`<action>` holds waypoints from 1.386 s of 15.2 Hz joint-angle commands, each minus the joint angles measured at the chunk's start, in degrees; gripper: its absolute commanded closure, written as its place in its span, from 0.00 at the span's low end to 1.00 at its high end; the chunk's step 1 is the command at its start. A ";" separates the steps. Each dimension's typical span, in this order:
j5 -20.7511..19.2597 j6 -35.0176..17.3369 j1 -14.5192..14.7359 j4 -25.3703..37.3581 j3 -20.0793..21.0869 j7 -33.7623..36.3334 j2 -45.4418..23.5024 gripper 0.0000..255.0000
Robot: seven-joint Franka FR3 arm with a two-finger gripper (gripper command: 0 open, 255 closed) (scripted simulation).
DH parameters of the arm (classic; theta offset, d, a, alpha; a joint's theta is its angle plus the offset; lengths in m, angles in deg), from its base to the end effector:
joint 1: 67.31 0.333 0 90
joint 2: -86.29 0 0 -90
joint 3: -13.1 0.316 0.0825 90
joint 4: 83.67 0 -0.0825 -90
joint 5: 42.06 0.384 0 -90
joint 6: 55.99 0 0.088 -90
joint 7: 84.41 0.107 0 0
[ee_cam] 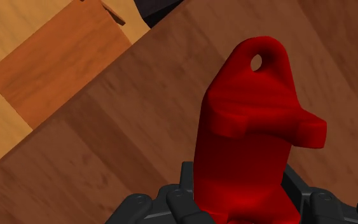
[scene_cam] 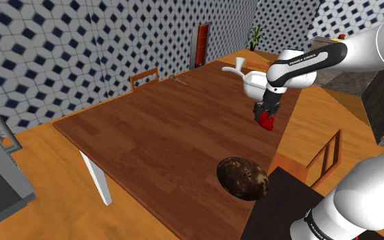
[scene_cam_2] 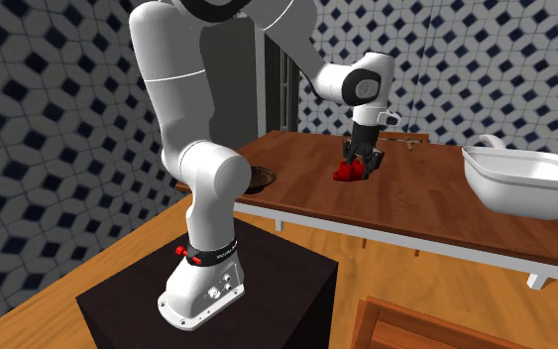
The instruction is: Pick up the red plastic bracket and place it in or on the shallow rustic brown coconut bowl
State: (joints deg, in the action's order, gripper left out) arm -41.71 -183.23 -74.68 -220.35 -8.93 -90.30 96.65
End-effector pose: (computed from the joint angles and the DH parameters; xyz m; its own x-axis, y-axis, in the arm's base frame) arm 0.4118 -0.2328 0.3859 0.9175 -0.3975 0.0103 -0.3958 -0.9155 -0.0716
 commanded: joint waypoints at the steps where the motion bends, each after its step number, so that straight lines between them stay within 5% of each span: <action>1: -0.36 1.52 -0.03 0.68 0.20 0.45 0.87 1.00; 9: -1.34 7.59 -0.19 4.21 0.81 1.57 3.59 1.00; 21: -1.53 8.89 3.35 -13.41 13.02 18.24 23.10 1.00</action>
State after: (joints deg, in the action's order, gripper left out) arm -43.54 -174.94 -71.70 -232.58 2.99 -73.46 117.93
